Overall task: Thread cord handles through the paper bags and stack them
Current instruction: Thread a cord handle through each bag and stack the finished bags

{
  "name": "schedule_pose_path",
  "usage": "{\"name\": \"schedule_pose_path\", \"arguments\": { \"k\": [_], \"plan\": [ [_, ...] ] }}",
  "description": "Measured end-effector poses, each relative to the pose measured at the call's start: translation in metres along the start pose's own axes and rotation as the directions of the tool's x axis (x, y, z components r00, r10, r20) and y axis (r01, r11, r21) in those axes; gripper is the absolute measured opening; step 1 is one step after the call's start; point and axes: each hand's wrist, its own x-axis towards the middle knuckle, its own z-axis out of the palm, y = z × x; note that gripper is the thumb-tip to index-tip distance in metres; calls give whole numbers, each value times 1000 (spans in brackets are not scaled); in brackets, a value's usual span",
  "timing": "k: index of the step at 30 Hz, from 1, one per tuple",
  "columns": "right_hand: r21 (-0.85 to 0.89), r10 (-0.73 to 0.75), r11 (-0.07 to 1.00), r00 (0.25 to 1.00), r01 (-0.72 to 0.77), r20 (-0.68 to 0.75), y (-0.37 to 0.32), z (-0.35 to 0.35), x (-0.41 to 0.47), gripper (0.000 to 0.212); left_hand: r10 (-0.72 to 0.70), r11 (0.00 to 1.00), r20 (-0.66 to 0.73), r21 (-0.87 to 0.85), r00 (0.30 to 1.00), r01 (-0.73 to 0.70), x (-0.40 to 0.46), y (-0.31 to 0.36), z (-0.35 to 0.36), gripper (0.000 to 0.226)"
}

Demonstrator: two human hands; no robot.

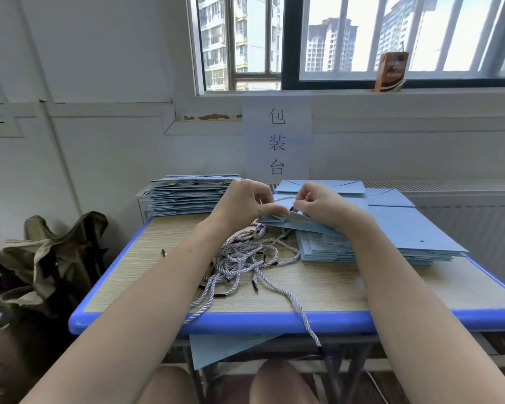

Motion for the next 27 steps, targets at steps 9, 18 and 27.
{"name": "schedule_pose_path", "arguments": {
  "k": [9,18,27],
  "plan": [
    [-16,-56,998,998,56,-30,0,2,1,18,43,993,123,108,991,-56,-3,-3,2,3],
    [-26,-23,999,995,20,-97,7,6,10,15,43,992,267,105,963,-74,-1,-10,8,18],
    [-67,-48,997,997,44,-57,5,5,8,7,23,998,227,60,974,-38,1,-6,10,16]
  ]
}}
